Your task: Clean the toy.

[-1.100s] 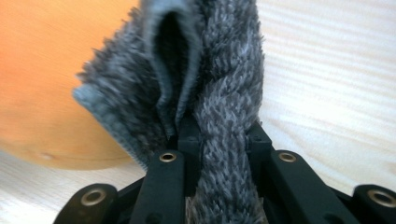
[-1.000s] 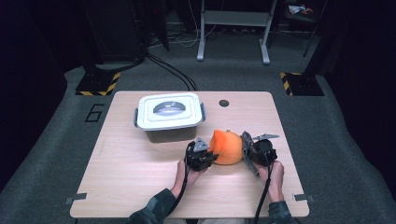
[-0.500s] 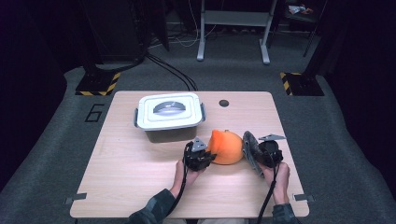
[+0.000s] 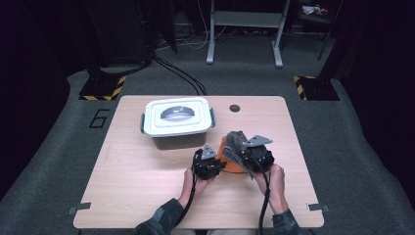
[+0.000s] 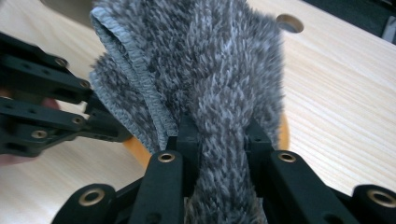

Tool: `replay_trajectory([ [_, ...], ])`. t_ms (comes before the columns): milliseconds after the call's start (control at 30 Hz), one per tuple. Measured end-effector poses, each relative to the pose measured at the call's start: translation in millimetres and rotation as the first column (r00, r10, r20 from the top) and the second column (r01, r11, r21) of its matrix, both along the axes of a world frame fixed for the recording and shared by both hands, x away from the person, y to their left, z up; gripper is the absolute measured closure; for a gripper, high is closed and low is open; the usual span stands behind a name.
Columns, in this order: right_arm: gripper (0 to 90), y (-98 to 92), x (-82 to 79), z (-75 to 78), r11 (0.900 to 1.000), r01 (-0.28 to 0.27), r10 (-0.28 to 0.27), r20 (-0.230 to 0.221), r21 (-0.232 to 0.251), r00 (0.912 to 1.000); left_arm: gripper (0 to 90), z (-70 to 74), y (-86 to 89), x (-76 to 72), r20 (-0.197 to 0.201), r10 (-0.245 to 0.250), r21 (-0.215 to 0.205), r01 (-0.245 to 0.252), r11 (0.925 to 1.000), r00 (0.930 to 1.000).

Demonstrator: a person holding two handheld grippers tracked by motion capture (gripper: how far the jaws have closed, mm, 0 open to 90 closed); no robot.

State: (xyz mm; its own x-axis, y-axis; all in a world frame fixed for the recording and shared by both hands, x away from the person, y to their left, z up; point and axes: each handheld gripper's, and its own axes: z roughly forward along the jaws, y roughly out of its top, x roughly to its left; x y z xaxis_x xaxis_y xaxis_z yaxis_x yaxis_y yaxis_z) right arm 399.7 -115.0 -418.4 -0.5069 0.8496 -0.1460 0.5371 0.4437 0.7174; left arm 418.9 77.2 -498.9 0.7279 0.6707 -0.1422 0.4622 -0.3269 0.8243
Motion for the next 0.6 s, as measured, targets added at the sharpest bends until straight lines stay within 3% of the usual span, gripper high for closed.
replay_trajectory([
  [33,74.3,2.1,1.7,-2.5,1.0,0.001,-0.001,0.008,-0.012,1.0,78.5,-0.9,1.2,1.0,-0.005,-0.002,-0.005,0.002,1.0,1.0],
  [133,74.3,-0.8,4.0,-4.7,1.0,0.006,-0.006,0.005,0.014,1.0,78.8,-1.2,1.5,1.5,-0.004,-0.008,-0.008,0.008,0.9999,1.0],
  [167,74.3,-3.0,4.2,-4.9,1.0,0.014,-0.014,0.001,0.022,0.9999,79.0,-0.3,1.3,1.4,0.0,-0.015,0.011,0.015,0.9998,0.9999],
  [367,74.1,-28.0,8.7,-10.9,0.996,0.072,-0.071,-0.021,0.058,0.9972,79.4,-0.6,0.1,2.2,0.0,-0.008,0.007,0.008,0.9999,1.0],
  [500,74.0,-47.8,14.1,-22.1,0.987,0.131,-0.127,-0.048,0.09,0.9908,79.5,-0.1,-0.6,2.4,0.003,-0.008,0.014,0.008,0.9999,1.0],
  [533,74.0,-52.5,15.8,-25.5,0.985,0.145,-0.14,-0.06,0.09,0.9883,79.6,-0.2,-0.4,2.4,0.003,-0.007,0.015,0.007,0.9999,1.0],
  [567,74.1,-59.7,19.1,-33.0,0.98,0.181,-0.172,-0.099,0.088,0.9802,79.6,-0.3,-0.1,2.5,-0.001,-0.009,0.013,0.009,0.9999,1.0],
  [600,74.1,-59.7,19.1,-33.0,0.98,0.181,-0.172,-0.099,0.088,0.9802,79.6,-0.6,-0.2,2.5,0.0,-0.008,0.013,0.008,0.9999,1.0],
])
